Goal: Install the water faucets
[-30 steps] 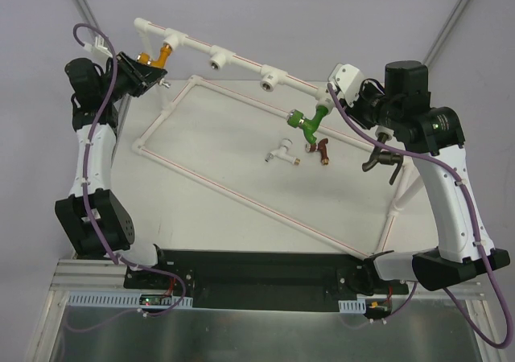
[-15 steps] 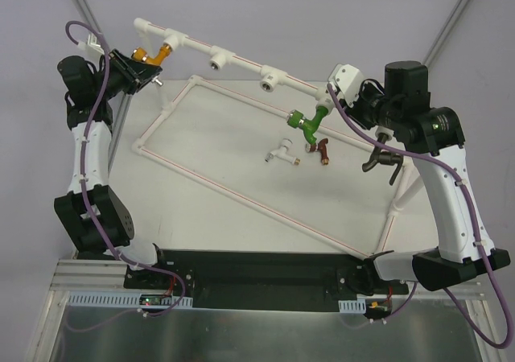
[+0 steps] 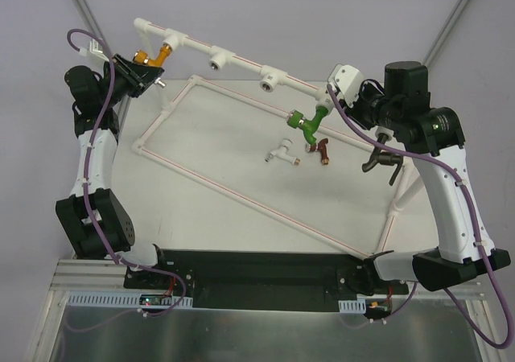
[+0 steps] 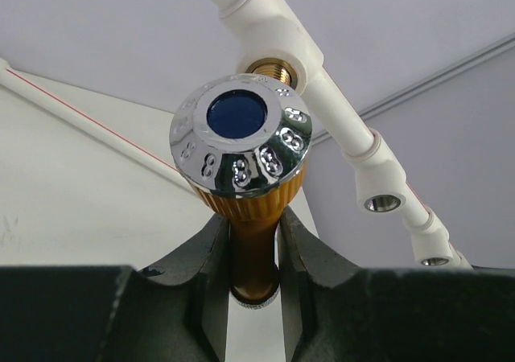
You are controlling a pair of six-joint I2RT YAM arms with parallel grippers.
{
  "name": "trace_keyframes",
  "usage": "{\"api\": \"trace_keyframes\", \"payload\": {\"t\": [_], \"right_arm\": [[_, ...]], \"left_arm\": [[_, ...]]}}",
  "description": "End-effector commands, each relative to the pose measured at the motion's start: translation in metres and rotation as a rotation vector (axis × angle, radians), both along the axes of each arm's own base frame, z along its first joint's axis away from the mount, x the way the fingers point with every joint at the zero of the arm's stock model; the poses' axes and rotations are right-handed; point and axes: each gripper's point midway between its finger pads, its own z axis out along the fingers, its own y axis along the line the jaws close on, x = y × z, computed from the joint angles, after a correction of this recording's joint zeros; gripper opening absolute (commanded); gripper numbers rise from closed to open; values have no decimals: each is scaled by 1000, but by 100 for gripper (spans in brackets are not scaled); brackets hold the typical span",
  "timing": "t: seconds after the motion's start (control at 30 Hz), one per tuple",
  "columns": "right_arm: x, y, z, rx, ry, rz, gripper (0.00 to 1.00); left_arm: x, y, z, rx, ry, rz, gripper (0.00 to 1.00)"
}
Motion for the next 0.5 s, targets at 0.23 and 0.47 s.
{"api": "trace_keyframes", "payload": {"t": [0.23, 0.47], "right_arm": [[-25, 4, -9, 45, 79, 0, 2], [-26, 5, -8, 44, 73, 6, 2]], "left_arm": [[6, 10, 26, 94, -121, 98, 0], [6, 9, 22, 156, -130, 101, 0]]}}
